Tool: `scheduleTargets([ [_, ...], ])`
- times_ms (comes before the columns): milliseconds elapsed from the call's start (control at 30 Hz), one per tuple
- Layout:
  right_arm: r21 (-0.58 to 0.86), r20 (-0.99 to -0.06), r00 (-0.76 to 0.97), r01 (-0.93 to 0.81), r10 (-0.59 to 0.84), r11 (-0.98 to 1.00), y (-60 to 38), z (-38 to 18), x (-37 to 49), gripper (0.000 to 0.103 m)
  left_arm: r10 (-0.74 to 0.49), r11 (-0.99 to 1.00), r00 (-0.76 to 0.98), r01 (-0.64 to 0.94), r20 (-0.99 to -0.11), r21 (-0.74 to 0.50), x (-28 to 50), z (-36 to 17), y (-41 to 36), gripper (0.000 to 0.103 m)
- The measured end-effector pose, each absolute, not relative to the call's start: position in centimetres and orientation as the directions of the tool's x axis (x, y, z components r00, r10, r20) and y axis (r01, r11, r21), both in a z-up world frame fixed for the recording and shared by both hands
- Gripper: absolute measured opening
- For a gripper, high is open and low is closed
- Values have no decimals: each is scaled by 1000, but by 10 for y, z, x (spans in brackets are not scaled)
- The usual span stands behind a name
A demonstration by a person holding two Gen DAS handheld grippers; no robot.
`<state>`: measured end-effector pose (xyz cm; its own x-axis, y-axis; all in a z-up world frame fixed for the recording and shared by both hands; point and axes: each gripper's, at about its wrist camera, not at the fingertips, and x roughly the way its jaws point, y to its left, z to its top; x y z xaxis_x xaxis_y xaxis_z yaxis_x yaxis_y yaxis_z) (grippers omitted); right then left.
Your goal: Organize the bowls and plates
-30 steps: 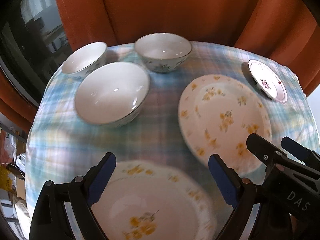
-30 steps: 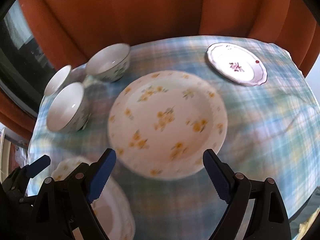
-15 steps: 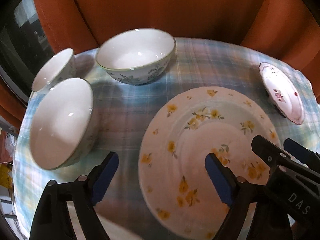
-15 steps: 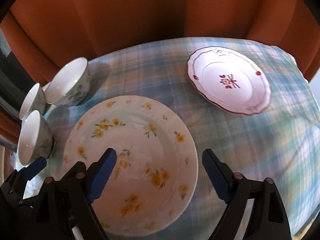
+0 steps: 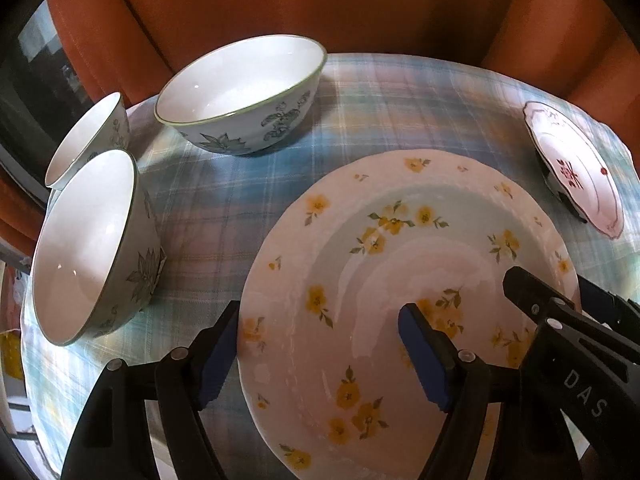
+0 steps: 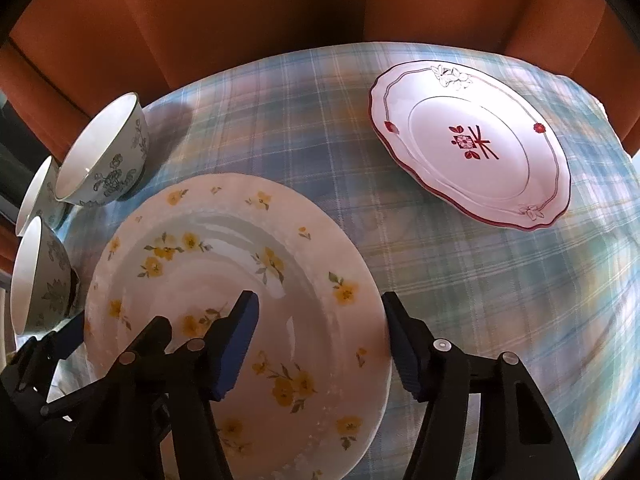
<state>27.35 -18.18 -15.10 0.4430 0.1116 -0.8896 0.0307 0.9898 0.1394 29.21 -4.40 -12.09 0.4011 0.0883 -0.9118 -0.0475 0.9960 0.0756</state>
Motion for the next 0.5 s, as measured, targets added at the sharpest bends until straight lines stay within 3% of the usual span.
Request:
scheduleTargets([
  [500, 124, -916, 391, 75, 85, 990, -224, -147, 212, 64, -50, 997, 351, 68, -935, -28, 244, -122, -78, 73],
])
